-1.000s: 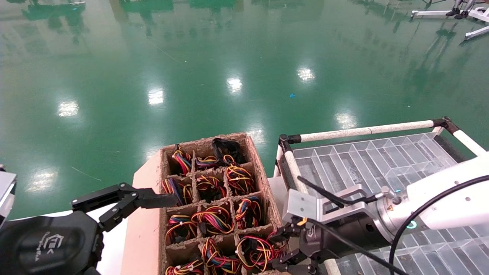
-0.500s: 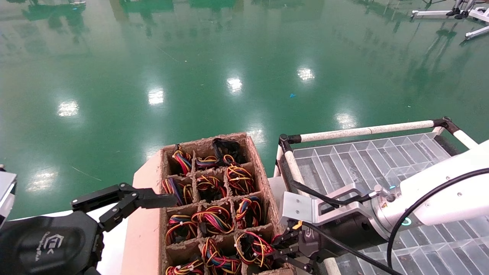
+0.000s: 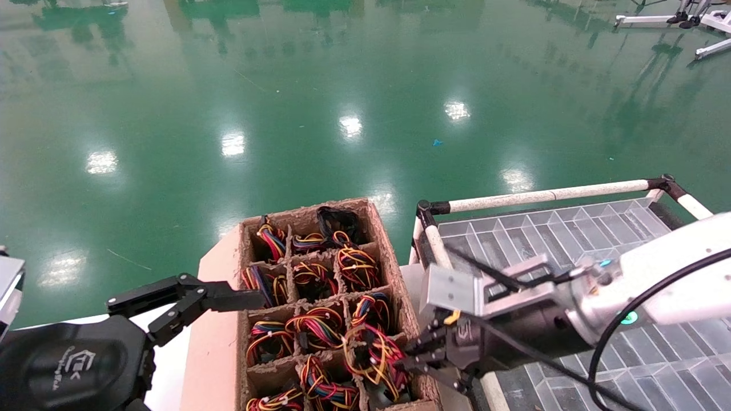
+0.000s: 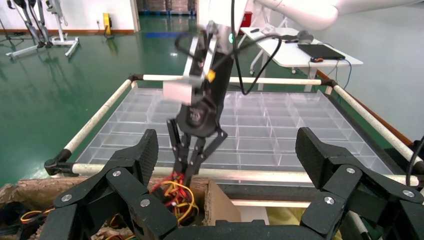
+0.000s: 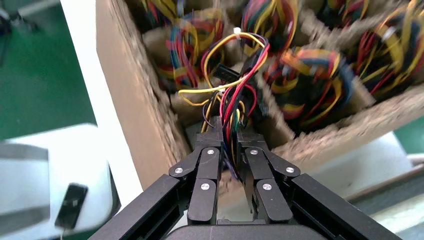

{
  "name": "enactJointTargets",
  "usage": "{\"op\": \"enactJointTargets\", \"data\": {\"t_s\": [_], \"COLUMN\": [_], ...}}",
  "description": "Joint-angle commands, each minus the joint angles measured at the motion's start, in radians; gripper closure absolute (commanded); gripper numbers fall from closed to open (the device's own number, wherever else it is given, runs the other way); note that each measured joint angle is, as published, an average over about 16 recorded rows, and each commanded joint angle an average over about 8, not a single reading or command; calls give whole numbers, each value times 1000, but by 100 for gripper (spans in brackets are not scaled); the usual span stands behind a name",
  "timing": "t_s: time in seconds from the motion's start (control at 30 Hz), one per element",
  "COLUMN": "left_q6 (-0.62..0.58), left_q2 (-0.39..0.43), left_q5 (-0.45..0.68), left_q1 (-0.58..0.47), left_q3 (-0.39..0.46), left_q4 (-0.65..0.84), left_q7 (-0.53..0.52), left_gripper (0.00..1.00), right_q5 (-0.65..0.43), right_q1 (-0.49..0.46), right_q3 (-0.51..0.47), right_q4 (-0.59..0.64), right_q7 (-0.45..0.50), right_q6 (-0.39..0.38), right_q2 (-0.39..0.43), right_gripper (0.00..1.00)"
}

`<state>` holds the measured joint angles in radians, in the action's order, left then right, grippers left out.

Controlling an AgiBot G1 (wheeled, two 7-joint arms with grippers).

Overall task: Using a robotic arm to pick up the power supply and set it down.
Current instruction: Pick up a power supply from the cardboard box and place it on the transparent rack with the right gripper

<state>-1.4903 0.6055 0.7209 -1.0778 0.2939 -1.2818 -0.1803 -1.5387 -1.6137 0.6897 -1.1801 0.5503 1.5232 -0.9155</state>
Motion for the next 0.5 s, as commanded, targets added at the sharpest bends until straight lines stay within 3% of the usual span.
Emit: {"op": "enactJointTargets", "data": {"t_s": [0.03,0.3,0.5], "left_q6": [0,0,0], "left_q2": [0,0,0], "left_q5": [0,0,-1], "left_q1": [0,0,0], "left_q3": [0,1,1], "left_q4": [0,0,0], "left_q7": [0,0,0], "left_gripper": [0,0,0], "right_q5": [21,96,120], "right_q1": [-5,-70,-153], "right_q3": [-12,-106,-166], "right_q4": [-15,-62,-34], "right_q7": [10,23,-27], "right_q6": [2,-54,-100], "right_q2": [9,64,74], "right_gripper": [100,100,100]}}
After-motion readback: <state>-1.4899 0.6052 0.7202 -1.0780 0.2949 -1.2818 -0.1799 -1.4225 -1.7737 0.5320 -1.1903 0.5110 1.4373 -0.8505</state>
